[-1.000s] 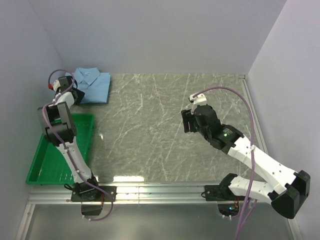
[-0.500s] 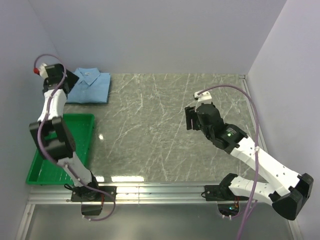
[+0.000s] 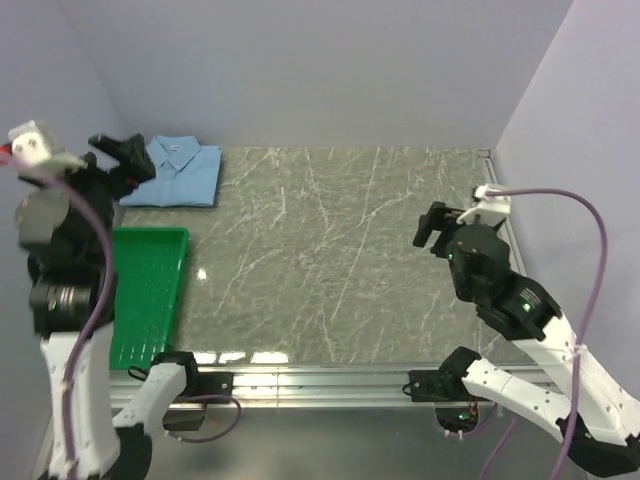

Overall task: Fold and stack the long sleeve shirts
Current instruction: Neatly place the folded shirt to the corner

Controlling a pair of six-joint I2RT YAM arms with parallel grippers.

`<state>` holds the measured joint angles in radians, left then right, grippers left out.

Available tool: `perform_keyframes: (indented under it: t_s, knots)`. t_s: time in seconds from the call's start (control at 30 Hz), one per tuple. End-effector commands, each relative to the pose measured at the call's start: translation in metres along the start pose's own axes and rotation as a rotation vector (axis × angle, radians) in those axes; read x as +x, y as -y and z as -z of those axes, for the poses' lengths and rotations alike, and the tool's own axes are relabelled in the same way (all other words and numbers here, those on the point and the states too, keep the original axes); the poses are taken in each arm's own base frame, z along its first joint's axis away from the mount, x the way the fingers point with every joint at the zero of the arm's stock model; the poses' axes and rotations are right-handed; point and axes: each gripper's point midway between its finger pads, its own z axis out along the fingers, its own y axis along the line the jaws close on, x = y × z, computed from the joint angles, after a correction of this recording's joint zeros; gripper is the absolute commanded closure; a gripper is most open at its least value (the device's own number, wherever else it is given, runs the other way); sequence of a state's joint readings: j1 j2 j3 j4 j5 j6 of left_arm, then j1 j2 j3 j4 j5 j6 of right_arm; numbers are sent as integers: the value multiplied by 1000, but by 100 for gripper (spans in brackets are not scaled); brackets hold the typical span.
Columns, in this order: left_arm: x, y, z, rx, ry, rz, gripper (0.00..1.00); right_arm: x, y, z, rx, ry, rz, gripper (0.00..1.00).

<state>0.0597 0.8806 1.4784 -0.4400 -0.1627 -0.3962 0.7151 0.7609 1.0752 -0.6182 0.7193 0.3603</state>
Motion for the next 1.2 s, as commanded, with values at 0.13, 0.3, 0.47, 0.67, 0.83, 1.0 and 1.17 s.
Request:
perform_keyframes:
  t_s: [0.13,0.3,0.47,0.67,0.83,1.0,1.17]
  knots:
    - [-12,-49,100,-149,75,-83,1,-16,49,23,129,140,-131,11]
    - [34,-88,137,-183,153,1,1,-5,60,29,112,187,-153,9]
    - [95,-109,140,-221,65,30,1,15,68,27,109,195,-129,9]
    - [124,-120,142,-231,83,95,1,29,71,24,94,210,-74,8]
    - [143,-129,145,-226,121,162,1,30,75,26,93,238,-93,8]
    - [142,-131,146,-220,164,168,1,27,78,29,86,265,-109,7]
    - [153,-129,137,-235,97,139,1,28,77,28,81,269,-105,7]
